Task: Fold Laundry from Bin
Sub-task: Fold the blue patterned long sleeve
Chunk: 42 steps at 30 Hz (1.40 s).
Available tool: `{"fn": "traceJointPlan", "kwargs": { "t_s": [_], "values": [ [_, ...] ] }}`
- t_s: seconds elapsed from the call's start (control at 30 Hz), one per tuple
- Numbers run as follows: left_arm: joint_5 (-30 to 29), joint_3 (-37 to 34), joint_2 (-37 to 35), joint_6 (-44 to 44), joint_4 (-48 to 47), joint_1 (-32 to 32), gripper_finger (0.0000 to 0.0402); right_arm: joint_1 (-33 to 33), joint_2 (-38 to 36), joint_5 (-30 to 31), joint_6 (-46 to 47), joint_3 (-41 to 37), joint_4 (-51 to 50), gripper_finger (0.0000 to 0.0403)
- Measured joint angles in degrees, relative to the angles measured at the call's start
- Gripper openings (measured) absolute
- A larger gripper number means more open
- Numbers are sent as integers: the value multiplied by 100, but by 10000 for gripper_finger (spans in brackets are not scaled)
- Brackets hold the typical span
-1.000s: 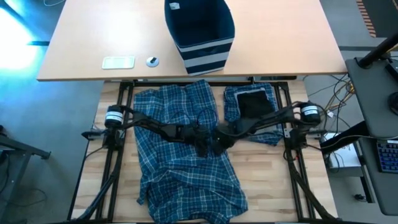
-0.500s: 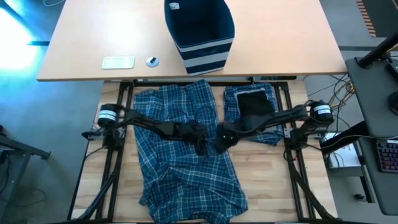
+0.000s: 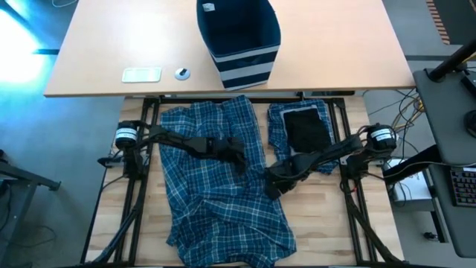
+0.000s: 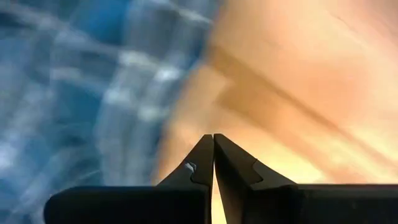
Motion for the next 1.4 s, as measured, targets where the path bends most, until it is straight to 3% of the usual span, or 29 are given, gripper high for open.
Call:
{"fn": "traceJointPlan", "kwargs": {
  "t_s": [0.23, 0.43, 0.53, 0.7, 1.03, 1.23, 1.4],
  "values": [
    [-155, -62, 53, 308, 148, 192, 114, -920, -435, 721, -722, 477, 313, 9],
    [-539, -68, 332, 40, 144, 363, 114, -1989, -83, 545, -1291, 420, 1156, 9],
    [-561, -71, 464, -187, 199, 513, 113, -2187, 248, 262, -1429, 416, 1633, 9],
    [-472, -55, 535, -257, 233, 618, 113, -2364, 777, 202, -1529, 421, 1524, 9],
    [-400, -88, 182, -275, 15, 614, 113, -2388, 291, 566, -1820, 485, 838, 9],
    [-421, -89, -561, 80, -207, 554, 120, -1786, -273, 739, -1984, 760, 798, 9],
    [-415, -123, -1406, 188, -724, 307, 154, -1064, -539, 1146, -2018, 895, 809, 9]
  ]
}}
